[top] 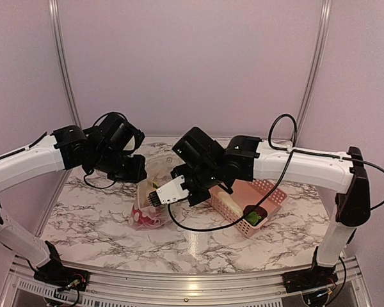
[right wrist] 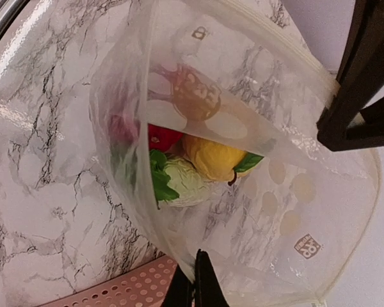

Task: Place the food in the zip-top bag and seal the zipper
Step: Adjust the zipper food storage bag at the center of the board.

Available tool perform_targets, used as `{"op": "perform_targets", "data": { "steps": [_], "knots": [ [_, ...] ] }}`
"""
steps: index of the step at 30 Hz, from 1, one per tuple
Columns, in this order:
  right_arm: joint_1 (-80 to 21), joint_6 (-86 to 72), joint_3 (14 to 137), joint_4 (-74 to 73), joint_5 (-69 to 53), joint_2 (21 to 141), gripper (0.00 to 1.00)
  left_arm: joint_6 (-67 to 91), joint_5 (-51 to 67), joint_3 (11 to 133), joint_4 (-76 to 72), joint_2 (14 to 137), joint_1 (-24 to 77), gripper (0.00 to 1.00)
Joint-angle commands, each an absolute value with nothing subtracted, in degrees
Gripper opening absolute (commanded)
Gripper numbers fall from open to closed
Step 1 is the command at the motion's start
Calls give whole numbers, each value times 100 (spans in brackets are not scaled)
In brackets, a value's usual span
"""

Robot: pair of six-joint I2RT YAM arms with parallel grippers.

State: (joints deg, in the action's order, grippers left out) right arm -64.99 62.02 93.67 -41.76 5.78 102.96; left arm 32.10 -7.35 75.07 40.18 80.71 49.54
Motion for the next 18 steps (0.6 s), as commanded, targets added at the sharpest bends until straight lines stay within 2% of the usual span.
{"op": "perform_targets", "data": {
  "steps": [1,5,10,11,14,18],
  "knots": [
    [-6528,6067,9911,-4574,626,10154,0,3068,-933,7724,4377,7941,4922,0],
    [-6522,5964,10143,-4952,89,10053,0,2826,-1662,8141,4716,8071,4924,0],
    [-6517,5702,10074,-5080,-320,10147,2,2733,-1264,8288,4678,8297,4931,0],
    [-6521,5649,10073,-5080,-337,10155,5,2741,-1209,8277,4655,8316,4935,0],
    [-6512,5535,10013,-5050,-426,10135,23,2751,-1186,8197,4537,8309,4932,0],
    [-6439,5393,10024,-5105,-771,9895,32,2768,-1199,8083,4410,8249,4931,0]
  ]
}}
